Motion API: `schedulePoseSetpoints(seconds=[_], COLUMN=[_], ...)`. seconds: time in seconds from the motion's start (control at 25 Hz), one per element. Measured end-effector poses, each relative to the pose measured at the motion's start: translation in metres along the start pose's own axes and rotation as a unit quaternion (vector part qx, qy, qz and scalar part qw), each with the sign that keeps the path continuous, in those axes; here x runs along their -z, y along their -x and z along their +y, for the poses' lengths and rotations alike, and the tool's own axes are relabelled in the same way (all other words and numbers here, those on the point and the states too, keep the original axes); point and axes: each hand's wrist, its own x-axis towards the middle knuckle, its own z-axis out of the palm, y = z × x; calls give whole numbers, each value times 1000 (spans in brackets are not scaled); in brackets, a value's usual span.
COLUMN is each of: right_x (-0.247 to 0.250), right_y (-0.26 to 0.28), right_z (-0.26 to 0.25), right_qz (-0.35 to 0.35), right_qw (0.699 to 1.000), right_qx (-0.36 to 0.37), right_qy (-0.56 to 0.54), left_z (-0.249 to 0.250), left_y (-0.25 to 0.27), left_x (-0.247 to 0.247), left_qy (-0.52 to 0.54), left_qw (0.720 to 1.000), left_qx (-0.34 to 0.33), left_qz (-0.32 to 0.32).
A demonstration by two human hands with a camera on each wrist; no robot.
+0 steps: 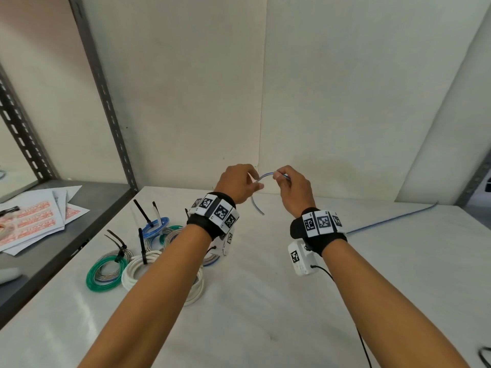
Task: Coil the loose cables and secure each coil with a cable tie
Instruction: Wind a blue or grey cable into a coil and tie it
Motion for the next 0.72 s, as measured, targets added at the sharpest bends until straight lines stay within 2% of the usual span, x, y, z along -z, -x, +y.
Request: schedulePoseSetpoints(seconds=[0.12,0.2,0.24,0.32,0.4,0.48,0.52,0.6,0.72], right_x=[7,7,7,12,18,17,13,8,11], right_y=[-1,0,2,5,4,2,1,-1,-5], right_z=[2,9,11,11,10,11,10,10,12], right_qz=[-7,74,136,221,205,133,111,109,170], right_qw=[1000,997,990,973,969,964,957,942,941], right_qx=[19,0,-19,-61,-118,-144,-146,-143,-126], right_qy=[-18,17,34,25,-63,-178,-224,-283,-266], left_z=[0,0,-1,0,3,11,16,22,16], left_y=[-1,-1,-4,-7,-10,-13,-14,-15,-10], left_x=[-3,-4,-5,-7,-12,-21,-26,-39,-59], left_qy=[113,217,290,444,542,584,593,593,553], left_qw=[993,976,954,884,823,794,789,794,829], left_qx=[-20,8,34,82,99,95,91,86,76], left_qz=[0,35,70,121,141,137,131,105,26])
